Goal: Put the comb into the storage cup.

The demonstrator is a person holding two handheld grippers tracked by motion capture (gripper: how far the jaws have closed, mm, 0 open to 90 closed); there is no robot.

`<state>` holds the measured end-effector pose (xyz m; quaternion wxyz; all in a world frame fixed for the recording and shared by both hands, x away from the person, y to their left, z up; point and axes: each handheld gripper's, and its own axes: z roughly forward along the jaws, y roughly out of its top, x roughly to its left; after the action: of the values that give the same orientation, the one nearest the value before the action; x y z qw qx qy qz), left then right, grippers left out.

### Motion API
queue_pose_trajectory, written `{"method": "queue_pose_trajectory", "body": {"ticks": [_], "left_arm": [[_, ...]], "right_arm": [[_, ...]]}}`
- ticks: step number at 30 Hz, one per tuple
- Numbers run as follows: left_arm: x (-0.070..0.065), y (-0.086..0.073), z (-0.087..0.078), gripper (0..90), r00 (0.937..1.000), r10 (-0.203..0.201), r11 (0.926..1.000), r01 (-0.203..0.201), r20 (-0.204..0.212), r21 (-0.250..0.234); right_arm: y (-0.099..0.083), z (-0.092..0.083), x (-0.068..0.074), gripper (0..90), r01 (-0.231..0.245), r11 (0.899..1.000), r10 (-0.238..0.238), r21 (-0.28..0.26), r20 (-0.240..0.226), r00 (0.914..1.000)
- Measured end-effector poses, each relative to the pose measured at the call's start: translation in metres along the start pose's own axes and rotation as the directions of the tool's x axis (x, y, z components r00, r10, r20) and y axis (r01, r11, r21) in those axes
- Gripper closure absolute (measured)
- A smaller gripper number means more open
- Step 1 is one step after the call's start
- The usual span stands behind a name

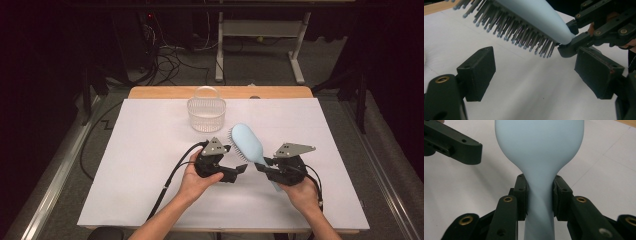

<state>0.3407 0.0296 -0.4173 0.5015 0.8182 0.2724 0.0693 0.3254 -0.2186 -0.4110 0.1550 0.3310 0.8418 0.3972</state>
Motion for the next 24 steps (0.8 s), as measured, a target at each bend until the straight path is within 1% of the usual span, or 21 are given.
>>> {"method": "queue_pose_trajectory", "body": {"ticks": [2, 4, 9, 12, 14, 15, 17, 18, 20, 23, 24], "left_arm": [[0.001, 0.001, 0.002, 17.7, 1.0, 0.002, 1.0, -0.002, 0.0, 0.0], [0.002, 0.003, 0.005, 17.3, 0.9999, -0.008, 1.0, 0.008, -0.011, -0.003], [0.007, 0.005, 0.01, 17.1, 0.9993, -0.038, 0.9993, 0.038, 0.0, -0.006], [0.012, 0.004, 0.013, 17.3, 0.9984, -0.055, 0.9985, 0.055, 0.012, -0.007], [0.014, 0.004, 0.015, 17.2, 0.9974, -0.069, 0.9976, 0.069, 0.022, -0.002], [0.014, 0.004, 0.016, 17.2, 0.9971, -0.072, 0.9974, 0.072, 0.023, 0.001], [0.015, 0.005, 0.015, 17.8, 0.9968, -0.076, 0.9971, 0.076, 0.027, -0.001], [0.014, 0.005, 0.014, 20.4, 0.9965, -0.079, 0.9969, 0.079, 0.029, -0.004], [0.013, 0.006, 0.013, 21.0, 0.9964, -0.08, 0.9967, 0.08, 0.028, -0.01], [0.011, 0.007, 0.012, 24.2, 0.9962, -0.083, 0.9964, 0.083, 0.026, -0.017], [0.011, 0.007, 0.012, 25.9, 0.9958, -0.085, 0.9962, 0.086, 0.033, -0.017]], "right_arm": [[0.001, 0.002, 0.0, 70.4, 0.008, 1.0, -0.008, 0.002, -0.002, 1.0], [0.002, 0.005, 0.002, 70.4, 0.012, 1.0, -0.012, 0.006, -0.008, 0.9999], [0.005, 0.012, 0.006, 70.4, 0.025, 1.0, -0.025, 0.008, -0.022, 0.9994], [0.008, 0.016, 0.008, 70.4, 0.019, 1.0, -0.019, 0.01, -0.046, 0.9988], [0.01, 0.019, 0.012, 70.4, 0.043, 0.999, -0.042, 0.017, -0.039, 0.9984], [0.011, 0.022, 0.016, 70.4, 0.066, 0.997, -0.066, 0.024, -0.02, 0.9976], [0.011, 0.022, 0.016, 70.4, 0.06, 0.998, -0.06, 0.025, -0.021, 0.998], [0.011, 0.022, 0.014, 70.4, 0.051, 0.998, -0.051, 0.021, -0.028, 0.9983], [0.011, 0.022, 0.014, 70.4, 0.048, 0.999, -0.047, 0.02, -0.03, 0.9984], [0.012, 0.022, 0.015, 70.4, 0.052, 0.998, -0.051, 0.025, -0.023, 0.9984], [0.012, 0.022, 0.015, 70.4, 0.054, 0.998, -0.053, 0.023, -0.025, 0.9983]]}}
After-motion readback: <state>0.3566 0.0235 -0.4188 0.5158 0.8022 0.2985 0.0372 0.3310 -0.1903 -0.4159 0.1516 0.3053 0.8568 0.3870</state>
